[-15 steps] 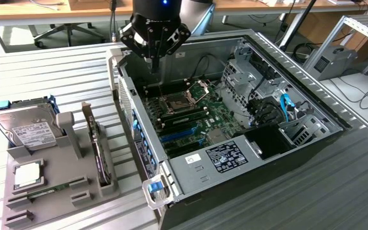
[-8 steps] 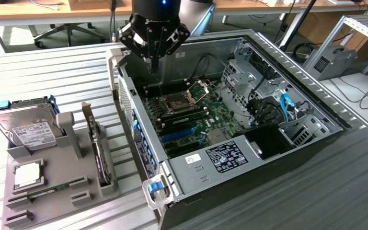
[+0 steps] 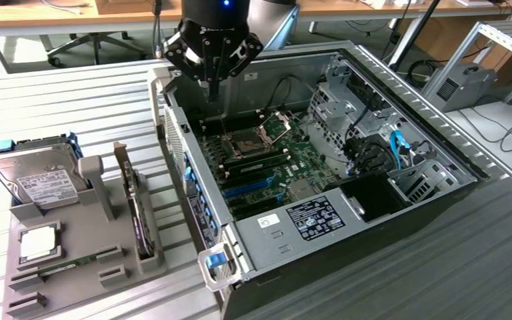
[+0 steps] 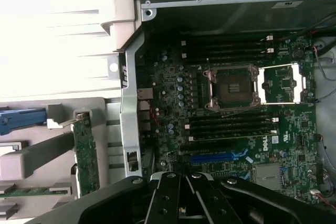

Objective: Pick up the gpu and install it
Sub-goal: 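Reach for the gpu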

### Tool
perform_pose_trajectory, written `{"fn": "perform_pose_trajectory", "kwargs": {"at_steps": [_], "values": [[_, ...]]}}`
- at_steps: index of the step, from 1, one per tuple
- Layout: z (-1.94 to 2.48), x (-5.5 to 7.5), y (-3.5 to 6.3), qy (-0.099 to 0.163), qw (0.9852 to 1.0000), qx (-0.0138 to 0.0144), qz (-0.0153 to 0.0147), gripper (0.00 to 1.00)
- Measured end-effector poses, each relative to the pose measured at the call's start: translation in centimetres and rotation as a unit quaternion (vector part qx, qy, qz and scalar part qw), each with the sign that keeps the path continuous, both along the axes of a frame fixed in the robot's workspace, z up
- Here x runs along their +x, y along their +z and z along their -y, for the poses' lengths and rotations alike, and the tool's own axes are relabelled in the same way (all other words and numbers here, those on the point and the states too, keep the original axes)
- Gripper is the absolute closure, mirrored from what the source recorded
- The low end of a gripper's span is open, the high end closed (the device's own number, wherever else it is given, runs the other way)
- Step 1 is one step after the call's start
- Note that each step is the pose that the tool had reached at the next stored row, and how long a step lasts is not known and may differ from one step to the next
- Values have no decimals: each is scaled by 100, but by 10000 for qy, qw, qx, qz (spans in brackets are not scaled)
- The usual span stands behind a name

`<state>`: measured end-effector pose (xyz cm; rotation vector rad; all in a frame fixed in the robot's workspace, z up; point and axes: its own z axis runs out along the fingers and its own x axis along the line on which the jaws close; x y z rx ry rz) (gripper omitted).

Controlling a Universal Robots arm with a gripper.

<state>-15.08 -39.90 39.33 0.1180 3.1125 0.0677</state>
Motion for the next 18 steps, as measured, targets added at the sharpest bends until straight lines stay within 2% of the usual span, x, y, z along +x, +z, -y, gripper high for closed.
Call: {"fn": "perform_pose_trajectory", "kwargs": {"at_steps": [9, 11, 18], "values": [[0, -20, 0, 0, 10000, 0, 0, 89], [0, -107, 0, 0, 10000, 0, 0, 89], [0, -122, 0, 0, 10000, 0, 0, 89]]}}
